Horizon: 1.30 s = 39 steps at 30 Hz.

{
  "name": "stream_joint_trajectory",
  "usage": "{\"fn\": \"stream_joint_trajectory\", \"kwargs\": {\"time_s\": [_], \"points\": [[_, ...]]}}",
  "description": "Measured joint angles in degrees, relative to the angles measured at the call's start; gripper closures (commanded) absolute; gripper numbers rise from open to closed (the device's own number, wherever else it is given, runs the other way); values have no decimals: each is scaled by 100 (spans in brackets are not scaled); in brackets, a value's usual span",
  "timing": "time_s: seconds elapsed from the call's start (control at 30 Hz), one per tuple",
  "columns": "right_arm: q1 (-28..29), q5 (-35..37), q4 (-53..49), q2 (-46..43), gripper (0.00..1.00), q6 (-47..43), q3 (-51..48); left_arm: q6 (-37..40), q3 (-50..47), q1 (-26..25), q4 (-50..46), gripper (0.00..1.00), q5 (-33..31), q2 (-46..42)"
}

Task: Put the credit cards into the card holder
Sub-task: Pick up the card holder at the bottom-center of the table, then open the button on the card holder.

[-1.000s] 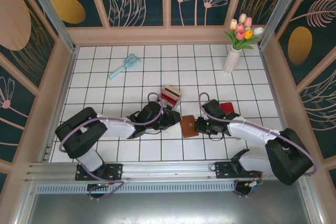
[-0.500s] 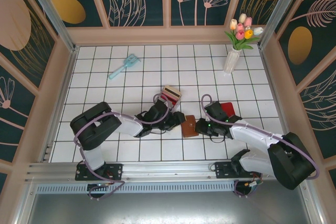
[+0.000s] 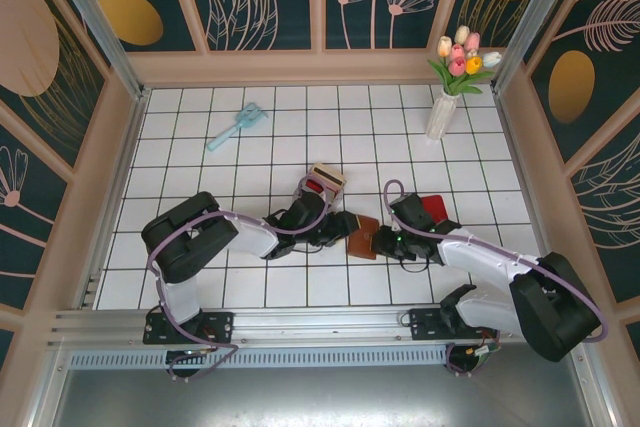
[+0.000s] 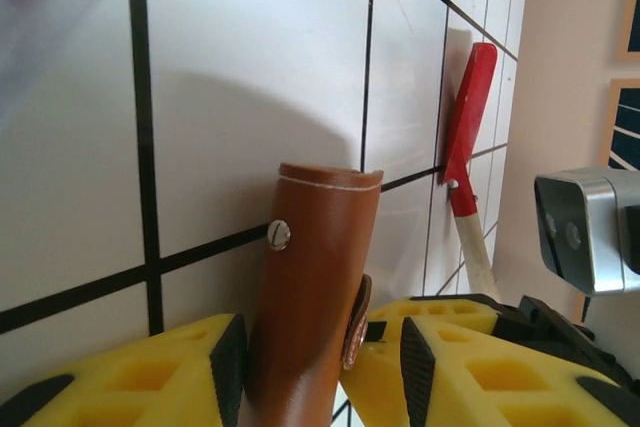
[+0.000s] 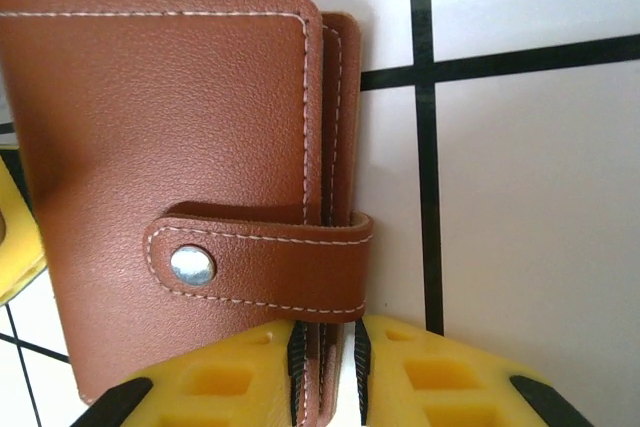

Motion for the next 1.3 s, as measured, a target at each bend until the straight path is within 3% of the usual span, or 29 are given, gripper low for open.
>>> {"fn": "stream_joint_trajectory", "kwargs": {"time_s": [0.23,0.33,0.43,0.97,1.17,1.3], "points": [[-105,31,35,-63,72,151,0,46,0,-39,125,81,70,0],[-140,122,-28,-262,66,254,48,61,0,-44,157,82,76,0],[-149,140,-4,-461,53,378,184,61,0,-52,173,83,72,-2],[-133,197,157,328,39,483,481,85,0,-50,219,85,94,-2],[-133,140,188,293,41,444,481,85,0,-50,256,86,94,-4],[-81,138,234,546,50,400,560,83,-13,-48,170,87,63,-4]]}}
